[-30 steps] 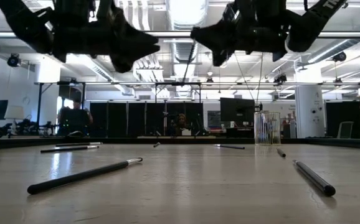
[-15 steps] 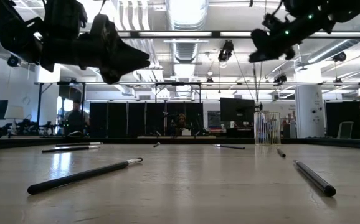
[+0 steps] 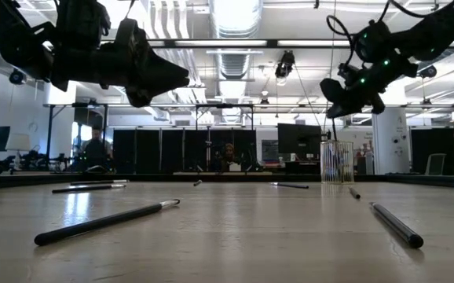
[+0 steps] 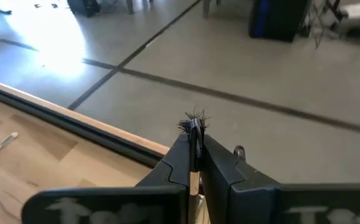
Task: Put items in baskets/containers
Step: Put the black eyebrow brush into the gold pen holder
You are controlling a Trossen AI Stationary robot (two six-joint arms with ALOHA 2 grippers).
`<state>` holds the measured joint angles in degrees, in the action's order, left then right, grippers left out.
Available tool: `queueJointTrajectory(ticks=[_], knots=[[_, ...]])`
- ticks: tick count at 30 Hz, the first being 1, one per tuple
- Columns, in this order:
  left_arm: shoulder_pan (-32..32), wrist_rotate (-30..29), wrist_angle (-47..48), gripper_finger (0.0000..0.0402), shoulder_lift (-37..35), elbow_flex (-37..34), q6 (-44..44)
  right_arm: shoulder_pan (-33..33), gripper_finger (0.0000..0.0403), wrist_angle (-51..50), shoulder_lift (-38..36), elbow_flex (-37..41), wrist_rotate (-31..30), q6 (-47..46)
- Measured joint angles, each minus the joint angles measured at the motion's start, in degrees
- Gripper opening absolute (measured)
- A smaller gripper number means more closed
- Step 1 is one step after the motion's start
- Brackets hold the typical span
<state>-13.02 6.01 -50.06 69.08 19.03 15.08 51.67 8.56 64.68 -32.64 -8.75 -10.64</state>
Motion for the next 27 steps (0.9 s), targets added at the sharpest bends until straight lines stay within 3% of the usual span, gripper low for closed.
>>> queueJointTrajectory(ticks=[14,20,27], knots=[[0.00,-1.62,2.67,0.0105,0.02,0.00,1.00,-0.01,0.0030,-6.81,2.30,0.00,-0.11,-6.09],[-0.02,-5.12,3.21,0.0105,0.04,0.00,5.75,-0.01,0.0071,-8.72,1.42,-0.41,-0.23,-5.93],[-0.04,-5.29,6.99,0.0105,0.02,0.58,9.09,-0.01,0.0119,-10.83,-1.15,-1.60,-0.06,-3.86]])
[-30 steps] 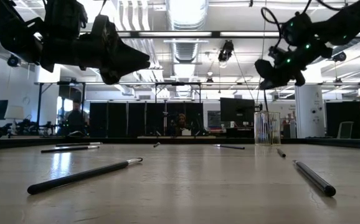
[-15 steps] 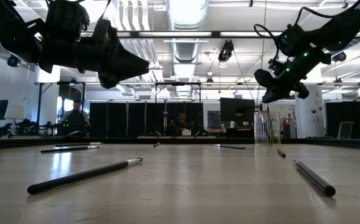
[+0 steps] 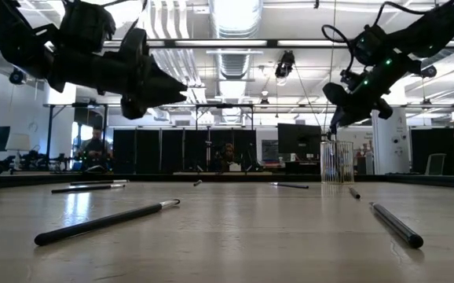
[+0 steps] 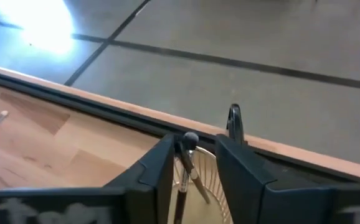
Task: Put items in baskets/containers
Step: Put the black eyebrow brush into the gold pen holder
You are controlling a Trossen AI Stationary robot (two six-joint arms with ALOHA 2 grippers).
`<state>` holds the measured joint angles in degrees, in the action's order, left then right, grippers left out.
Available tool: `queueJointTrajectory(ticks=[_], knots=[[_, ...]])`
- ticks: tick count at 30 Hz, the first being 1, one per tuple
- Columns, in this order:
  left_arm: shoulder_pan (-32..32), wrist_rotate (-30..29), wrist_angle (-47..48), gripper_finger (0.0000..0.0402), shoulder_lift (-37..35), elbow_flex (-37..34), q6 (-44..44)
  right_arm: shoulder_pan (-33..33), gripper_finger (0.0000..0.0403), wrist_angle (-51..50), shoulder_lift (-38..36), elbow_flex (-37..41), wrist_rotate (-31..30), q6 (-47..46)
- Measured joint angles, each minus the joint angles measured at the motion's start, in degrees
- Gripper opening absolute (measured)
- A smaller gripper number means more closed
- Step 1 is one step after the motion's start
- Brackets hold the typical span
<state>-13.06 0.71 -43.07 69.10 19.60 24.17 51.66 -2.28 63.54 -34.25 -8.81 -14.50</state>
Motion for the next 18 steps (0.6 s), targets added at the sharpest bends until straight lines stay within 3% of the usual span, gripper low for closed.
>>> queueJointTrajectory(ticks=[4,9,11,18], knots=[[-0.02,-2.39,9.60,0.0101,0.00,2.32,1.08,-0.29,0.0105,-2.50,-2.55,-0.04,4.04,2.74],[-0.07,-3.66,21.65,0.0082,0.00,6.46,1.01,-2.67,0.0039,-5.38,-6.07,1.04,5.81,5.93],[-0.07,-3.65,23.56,0.0072,0.00,7.48,0.67,-3.81,0.0016,-5.80,-7.08,1.58,6.26,6.94],[-0.09,-3.65,24.48,0.0036,0.00,8.25,-0.17,-6.80,0.0009,-6.53,-8.07,2.43,6.30,10.09]])
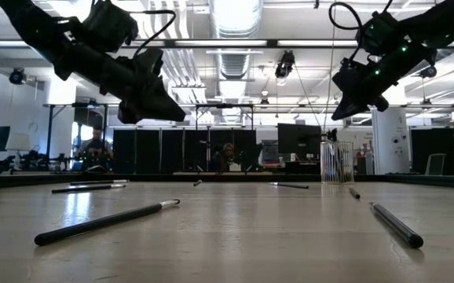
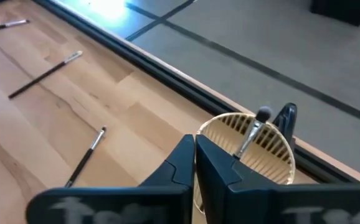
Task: Put items in baskets/containers
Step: Put the black eyebrow brush into the gold pen holder
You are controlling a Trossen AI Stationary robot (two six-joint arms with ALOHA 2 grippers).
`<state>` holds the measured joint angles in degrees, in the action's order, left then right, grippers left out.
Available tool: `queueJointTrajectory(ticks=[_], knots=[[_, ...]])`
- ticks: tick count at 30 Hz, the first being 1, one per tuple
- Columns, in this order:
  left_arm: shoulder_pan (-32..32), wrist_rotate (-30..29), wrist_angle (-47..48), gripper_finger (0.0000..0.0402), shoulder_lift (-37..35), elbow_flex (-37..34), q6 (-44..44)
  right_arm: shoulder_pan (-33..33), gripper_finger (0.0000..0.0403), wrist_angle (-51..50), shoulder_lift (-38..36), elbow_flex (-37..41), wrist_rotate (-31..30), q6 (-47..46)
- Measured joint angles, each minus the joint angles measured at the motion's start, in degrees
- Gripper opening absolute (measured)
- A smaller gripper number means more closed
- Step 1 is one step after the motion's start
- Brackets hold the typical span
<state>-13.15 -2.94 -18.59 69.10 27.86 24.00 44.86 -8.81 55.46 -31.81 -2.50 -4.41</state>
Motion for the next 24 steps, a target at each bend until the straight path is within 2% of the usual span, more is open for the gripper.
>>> queueJointTrajectory(ticks=[4,9,18,24], knots=[[-0.02,-0.42,1.20,0.0017,0.00,0.01,2.00,-0.77,0.0009,-0.02,0.00,0.00,0.00,2.31],[-0.02,-1.11,3.90,0.0021,0.00,0.02,4.83,-1.93,0.0027,-2.03,0.05,0.00,0.20,9.29],[0.00,-2.07,5.05,0.0064,0.00,0.02,4.92,-2.00,0.0135,-3.16,2.55,0.00,0.59,14.07],[-0.02,-3.23,5.03,0.0073,0.00,0.02,2.99,-1.98,0.0197,-1.65,6.02,0.01,-5.63,15.18]])
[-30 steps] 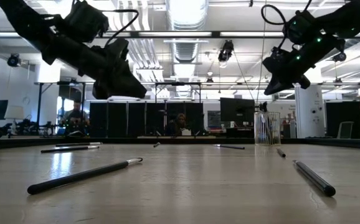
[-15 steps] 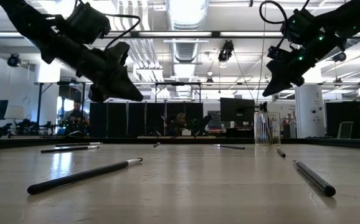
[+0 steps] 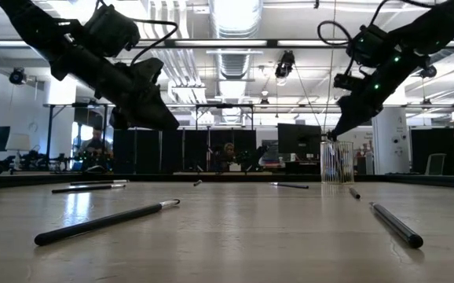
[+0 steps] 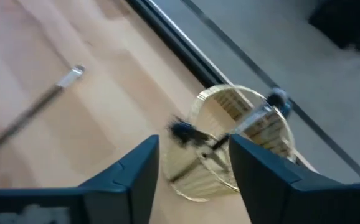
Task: Put items in baskets/containers
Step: Put the black eyebrow brush into the gold pen holder
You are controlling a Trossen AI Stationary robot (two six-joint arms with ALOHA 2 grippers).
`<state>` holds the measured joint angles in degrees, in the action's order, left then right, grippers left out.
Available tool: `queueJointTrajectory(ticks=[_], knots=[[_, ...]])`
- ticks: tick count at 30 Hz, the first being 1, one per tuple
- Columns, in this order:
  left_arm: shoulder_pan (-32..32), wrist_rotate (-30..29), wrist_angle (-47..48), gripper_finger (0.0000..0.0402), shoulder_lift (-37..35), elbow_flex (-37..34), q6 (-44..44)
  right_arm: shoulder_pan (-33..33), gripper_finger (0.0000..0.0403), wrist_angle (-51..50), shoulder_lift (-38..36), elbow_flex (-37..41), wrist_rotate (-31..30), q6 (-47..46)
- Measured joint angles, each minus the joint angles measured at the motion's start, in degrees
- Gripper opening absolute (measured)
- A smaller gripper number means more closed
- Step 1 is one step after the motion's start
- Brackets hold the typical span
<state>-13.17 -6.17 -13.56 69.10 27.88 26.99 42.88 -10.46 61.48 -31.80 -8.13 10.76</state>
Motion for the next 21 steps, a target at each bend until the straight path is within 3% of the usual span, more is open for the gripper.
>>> queueJointTrajectory(ticks=[5,8,12,18,21], knots=[[0.02,0.00,-0.04,0.0073,0.00,0.00,-1.66,-0.03,0.0208,5.41,3.64,-0.01,-0.41,1.27],[0.00,0.00,-0.04,0.0074,0.00,0.00,-1.78,0.01,0.0194,6.44,4.79,-0.01,-0.46,1.65],[0.02,0.00,-0.04,0.0074,0.00,0.00,-1.98,0.01,0.0144,6.43,4.82,-0.01,-0.81,1.95],[0.02,0.02,-0.07,0.0074,0.00,0.00,-2.98,0.01,0.0034,7.65,2.55,-0.01,-0.94,2.99],[0.02,0.02,-0.07,0.0074,0.00,0.00,-3.00,0.02,0.0015,8.06,1.13,-0.48,-1.02,3.18]])
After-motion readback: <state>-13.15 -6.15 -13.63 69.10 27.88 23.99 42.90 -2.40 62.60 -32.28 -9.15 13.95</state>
